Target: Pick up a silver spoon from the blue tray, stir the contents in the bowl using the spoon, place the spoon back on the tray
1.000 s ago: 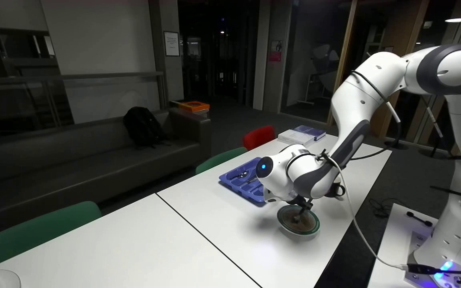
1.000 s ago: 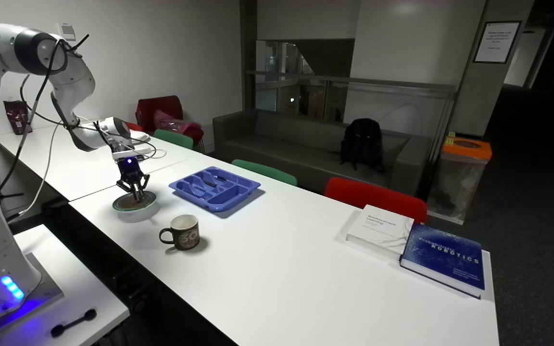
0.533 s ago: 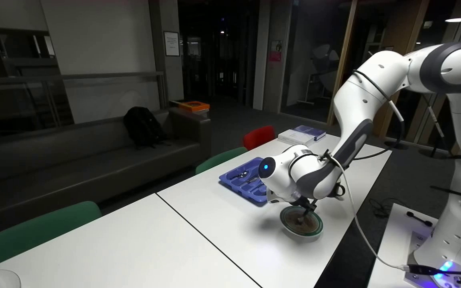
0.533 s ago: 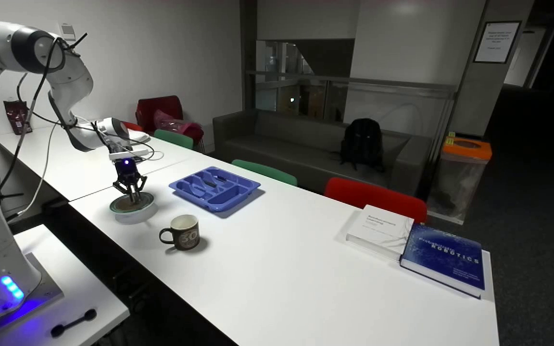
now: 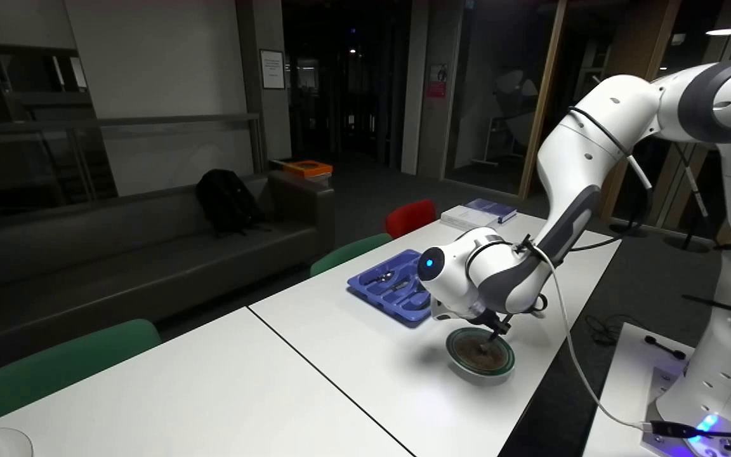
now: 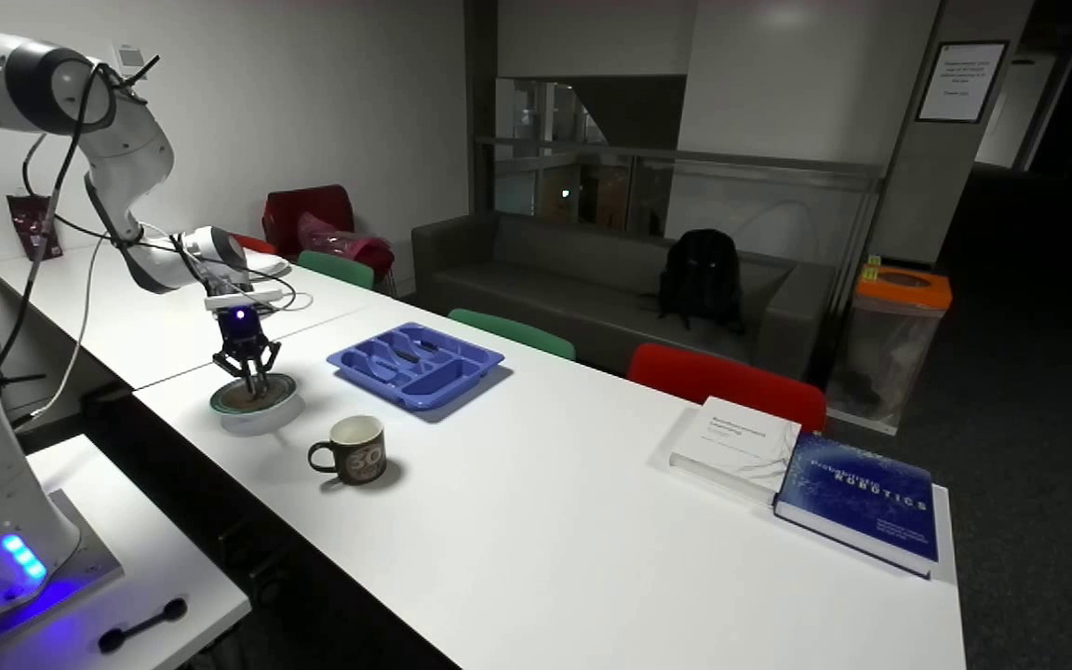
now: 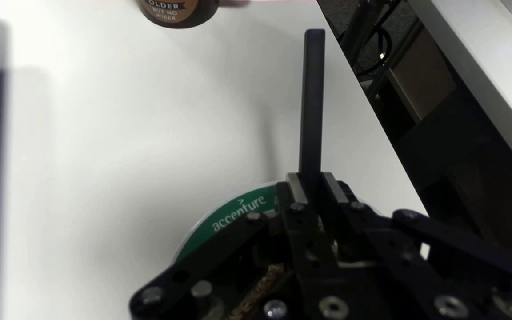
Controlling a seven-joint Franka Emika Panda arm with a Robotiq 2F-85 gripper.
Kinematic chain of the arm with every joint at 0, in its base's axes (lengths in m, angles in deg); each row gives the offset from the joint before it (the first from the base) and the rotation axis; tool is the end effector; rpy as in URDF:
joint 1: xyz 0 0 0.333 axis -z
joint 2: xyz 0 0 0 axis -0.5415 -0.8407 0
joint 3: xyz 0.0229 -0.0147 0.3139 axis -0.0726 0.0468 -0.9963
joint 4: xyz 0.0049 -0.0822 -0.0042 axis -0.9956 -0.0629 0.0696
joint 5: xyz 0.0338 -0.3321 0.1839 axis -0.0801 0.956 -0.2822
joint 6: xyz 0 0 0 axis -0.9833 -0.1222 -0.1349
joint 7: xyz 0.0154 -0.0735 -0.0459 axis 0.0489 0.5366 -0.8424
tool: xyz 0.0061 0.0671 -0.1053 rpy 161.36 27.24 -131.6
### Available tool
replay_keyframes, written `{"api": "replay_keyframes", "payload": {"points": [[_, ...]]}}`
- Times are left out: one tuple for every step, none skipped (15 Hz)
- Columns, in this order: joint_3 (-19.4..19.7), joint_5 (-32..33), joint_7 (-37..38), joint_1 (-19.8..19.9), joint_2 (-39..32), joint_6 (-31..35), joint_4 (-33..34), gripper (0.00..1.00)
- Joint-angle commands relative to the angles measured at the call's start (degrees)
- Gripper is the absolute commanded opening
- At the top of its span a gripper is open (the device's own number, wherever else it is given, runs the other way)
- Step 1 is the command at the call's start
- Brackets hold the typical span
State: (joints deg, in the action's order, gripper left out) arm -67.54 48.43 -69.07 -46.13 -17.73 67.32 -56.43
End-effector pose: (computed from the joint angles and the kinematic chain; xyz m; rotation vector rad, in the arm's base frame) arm 0.4279 0.1678 0.1692 2.0447 1.5728 -0.8645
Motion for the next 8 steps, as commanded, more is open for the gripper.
{"api": "replay_keyframes", "payload": {"points": [[0.2, -1.1, 0.2, 0.8, 3.8, -0.5, -2.8, 0.03], [0.4, -1.0, 0.2, 0.8, 3.9, -0.5, -2.8, 0.03], [0.5, -1.1, -0.1, 0.9, 3.9, -0.7, -2.5, 0.03], [0.6, -1.0, -0.4, 1.0, 3.8, -0.9, -2.2, 0.03], [0.7, -0.9, -0.7, 1.0, 3.6, -1.0, -1.7, 0.03], [0.7, -0.9, -1.4, 1.1, 3.0, -1.4, -0.9, 0.03], [0.8, -0.9, -1.6, 1.2, 2.7, -1.5, -0.5, 0.03], [0.9, -0.6, -1.3, 1.2, 2.6, -1.6, -0.2, 0.03]]}}
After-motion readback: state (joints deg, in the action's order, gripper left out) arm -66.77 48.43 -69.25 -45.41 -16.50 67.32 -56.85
